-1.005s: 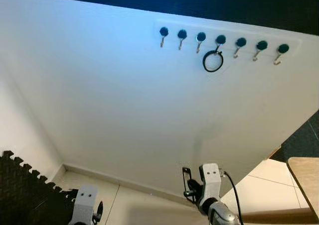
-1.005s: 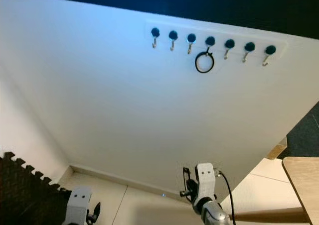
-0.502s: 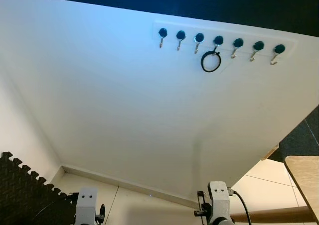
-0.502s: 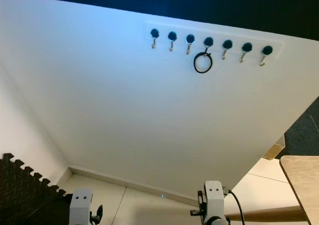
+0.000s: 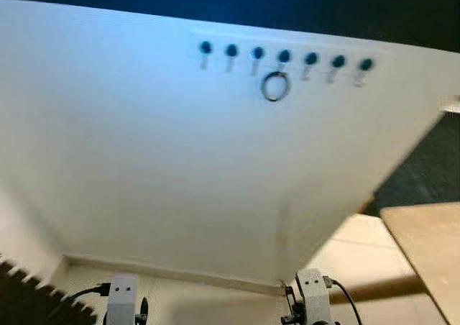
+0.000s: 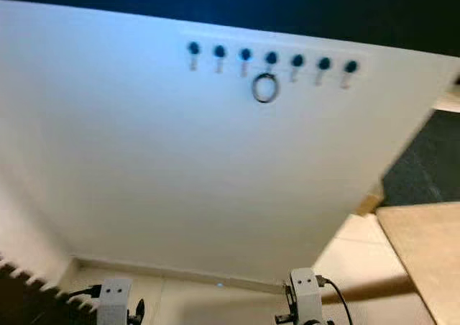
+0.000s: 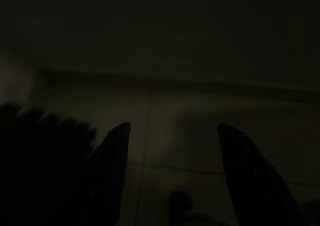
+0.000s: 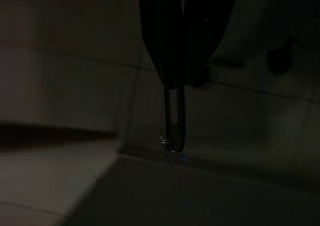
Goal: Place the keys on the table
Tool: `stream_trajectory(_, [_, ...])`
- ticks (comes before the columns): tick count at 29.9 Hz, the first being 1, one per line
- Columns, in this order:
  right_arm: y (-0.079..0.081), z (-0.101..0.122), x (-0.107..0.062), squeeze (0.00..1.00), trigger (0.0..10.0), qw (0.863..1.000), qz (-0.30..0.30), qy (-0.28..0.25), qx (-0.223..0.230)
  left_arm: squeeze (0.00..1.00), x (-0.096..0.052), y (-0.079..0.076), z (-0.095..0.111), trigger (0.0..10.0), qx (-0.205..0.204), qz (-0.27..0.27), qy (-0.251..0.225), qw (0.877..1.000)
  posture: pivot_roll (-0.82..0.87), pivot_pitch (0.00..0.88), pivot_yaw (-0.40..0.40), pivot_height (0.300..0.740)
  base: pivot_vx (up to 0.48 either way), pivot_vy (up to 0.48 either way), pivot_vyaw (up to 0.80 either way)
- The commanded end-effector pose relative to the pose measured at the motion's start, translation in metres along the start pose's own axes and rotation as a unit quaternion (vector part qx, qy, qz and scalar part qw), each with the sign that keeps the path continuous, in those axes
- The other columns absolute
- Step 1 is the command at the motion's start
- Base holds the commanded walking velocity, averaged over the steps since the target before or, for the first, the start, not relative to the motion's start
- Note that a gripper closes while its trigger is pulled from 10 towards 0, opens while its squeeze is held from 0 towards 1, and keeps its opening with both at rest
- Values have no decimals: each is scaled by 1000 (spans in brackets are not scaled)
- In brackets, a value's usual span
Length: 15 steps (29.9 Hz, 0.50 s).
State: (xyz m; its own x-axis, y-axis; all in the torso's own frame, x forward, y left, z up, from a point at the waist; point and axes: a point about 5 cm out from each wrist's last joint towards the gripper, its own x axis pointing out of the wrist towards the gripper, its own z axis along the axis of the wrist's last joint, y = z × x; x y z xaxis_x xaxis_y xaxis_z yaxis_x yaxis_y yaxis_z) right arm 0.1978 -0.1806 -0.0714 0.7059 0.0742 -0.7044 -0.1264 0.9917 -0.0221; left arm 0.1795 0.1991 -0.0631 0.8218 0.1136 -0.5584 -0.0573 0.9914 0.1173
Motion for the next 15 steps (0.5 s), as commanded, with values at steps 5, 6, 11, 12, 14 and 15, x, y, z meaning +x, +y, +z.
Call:
stream_trajectory(5, [-1,-3,-1,0,10000,1000,1,3,-9,0,-2,3,-3,10000,1,5,-2,1000,68,45,-70,740,0,0,-800])
stream_trajectory(6, [0,-4,-1,0,10000,1000,2,3,-10,0,-2,3,-3,10000,-1,5,-2,1000,68,44,-70,740,0,0,-800])
stream_trajectory(11, [0,-3,-1,0,10000,1000,6,2,-15,0,-2,2,-4,10000,-1,6,-3,1000,69,43,-71,740,0,0,-800])
stream_trajectory(12, [0,-3,-1,0,10000,1000,7,1,-15,0,-2,1,-4,10000,-1,6,-3,1000,70,44,-71,740,0,0,-800])
stream_trajectory(14, [1,-3,-1,0,10000,1000,8,1,-17,0,-3,1,-3,10000,-1,7,-8,1000,70,46,-71,740,0,0,-800])
stream_trajectory(15, [1,-3,-1,0,10000,1000,8,1,-18,0,-3,2,-2,10000,-3,11,-13,1000,71,46,-72,740,0,0,-800])
